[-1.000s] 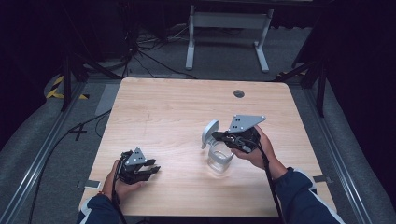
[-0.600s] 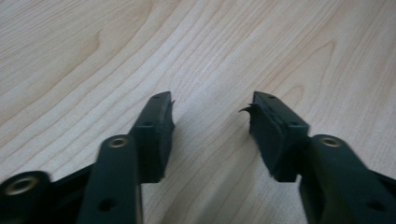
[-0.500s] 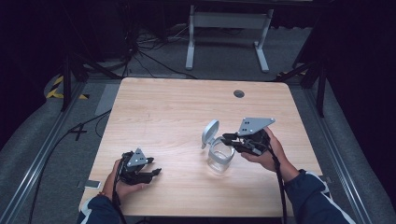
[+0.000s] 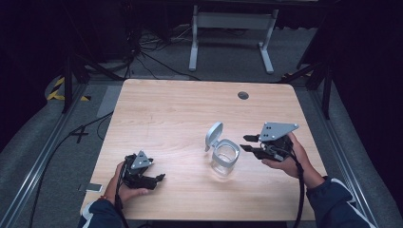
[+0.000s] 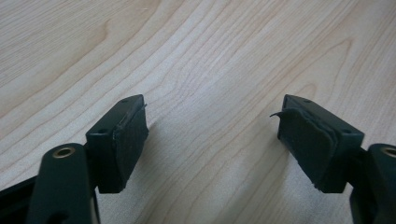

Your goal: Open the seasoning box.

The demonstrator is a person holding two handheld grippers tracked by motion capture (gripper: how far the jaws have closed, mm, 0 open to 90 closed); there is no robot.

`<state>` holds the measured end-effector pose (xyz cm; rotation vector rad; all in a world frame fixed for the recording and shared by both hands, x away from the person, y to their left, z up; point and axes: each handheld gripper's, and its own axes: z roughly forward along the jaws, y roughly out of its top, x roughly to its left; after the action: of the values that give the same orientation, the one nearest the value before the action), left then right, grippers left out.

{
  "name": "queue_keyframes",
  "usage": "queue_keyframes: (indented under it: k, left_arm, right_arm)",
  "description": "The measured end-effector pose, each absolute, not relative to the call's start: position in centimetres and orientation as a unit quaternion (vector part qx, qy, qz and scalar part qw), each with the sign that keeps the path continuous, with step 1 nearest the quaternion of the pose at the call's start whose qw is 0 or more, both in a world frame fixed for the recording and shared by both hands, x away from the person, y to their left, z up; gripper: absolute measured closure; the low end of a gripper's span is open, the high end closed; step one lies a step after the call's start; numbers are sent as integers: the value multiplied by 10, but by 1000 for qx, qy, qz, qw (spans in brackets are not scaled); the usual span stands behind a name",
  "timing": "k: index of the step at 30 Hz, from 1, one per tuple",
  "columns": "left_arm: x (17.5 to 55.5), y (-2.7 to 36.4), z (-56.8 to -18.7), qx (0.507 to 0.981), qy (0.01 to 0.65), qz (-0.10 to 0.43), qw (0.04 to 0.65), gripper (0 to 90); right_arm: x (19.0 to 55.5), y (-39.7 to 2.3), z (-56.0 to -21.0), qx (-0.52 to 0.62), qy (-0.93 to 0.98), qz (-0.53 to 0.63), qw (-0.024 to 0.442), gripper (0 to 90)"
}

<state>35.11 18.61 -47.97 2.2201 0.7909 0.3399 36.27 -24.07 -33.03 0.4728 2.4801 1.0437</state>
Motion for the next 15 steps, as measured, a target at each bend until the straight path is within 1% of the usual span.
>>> queue_keyframes:
  k: [6,15]
  left_arm:
    - [351,186,-480,866,309,133,370,215]
    - [351,185,-480,864,313,132,371,207]
  right_arm:
    - [362,-260,-336,186,892,357,208,561]
    - [361,-283,-356,215,896,331,204,534]
